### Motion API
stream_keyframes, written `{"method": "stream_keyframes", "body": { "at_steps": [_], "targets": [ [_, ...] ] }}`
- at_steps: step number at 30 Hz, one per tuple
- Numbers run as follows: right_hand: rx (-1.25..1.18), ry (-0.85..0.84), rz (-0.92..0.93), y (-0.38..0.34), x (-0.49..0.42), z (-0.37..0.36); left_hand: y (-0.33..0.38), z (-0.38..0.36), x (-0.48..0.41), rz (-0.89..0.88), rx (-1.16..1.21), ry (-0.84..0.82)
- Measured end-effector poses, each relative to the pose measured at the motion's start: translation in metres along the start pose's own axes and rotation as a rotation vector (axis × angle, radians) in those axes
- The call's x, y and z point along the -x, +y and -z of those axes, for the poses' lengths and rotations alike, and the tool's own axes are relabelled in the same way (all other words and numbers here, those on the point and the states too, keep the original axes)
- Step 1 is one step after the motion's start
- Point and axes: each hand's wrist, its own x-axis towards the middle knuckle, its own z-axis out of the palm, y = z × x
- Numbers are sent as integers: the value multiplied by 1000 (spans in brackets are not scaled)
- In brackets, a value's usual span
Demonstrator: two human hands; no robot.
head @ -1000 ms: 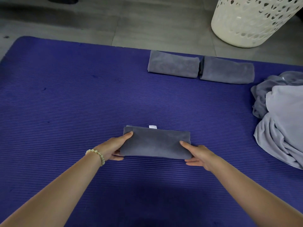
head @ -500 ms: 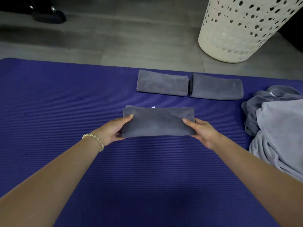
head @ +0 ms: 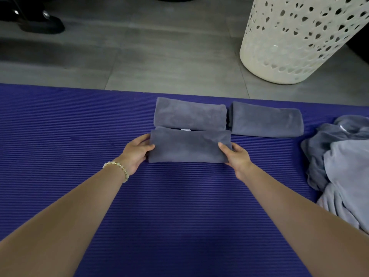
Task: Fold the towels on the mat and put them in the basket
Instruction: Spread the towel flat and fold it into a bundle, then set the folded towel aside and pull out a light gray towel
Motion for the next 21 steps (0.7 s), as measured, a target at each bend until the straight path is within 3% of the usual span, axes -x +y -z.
{"method": "stream_keyframes", "body": {
  "at_steps": [7, 14, 21],
  "targets": [
    [94, 87, -2, 4, -12, -4, -21, -17, -6, -118, -100, 258],
    [297, 146, 181, 29, -1, 17, -40, -40, 28, -434, -320, 537],
    [672, 87, 379, 60, 55, 94, -84, -63, 91, -648, -638, 320]
  ]
}}
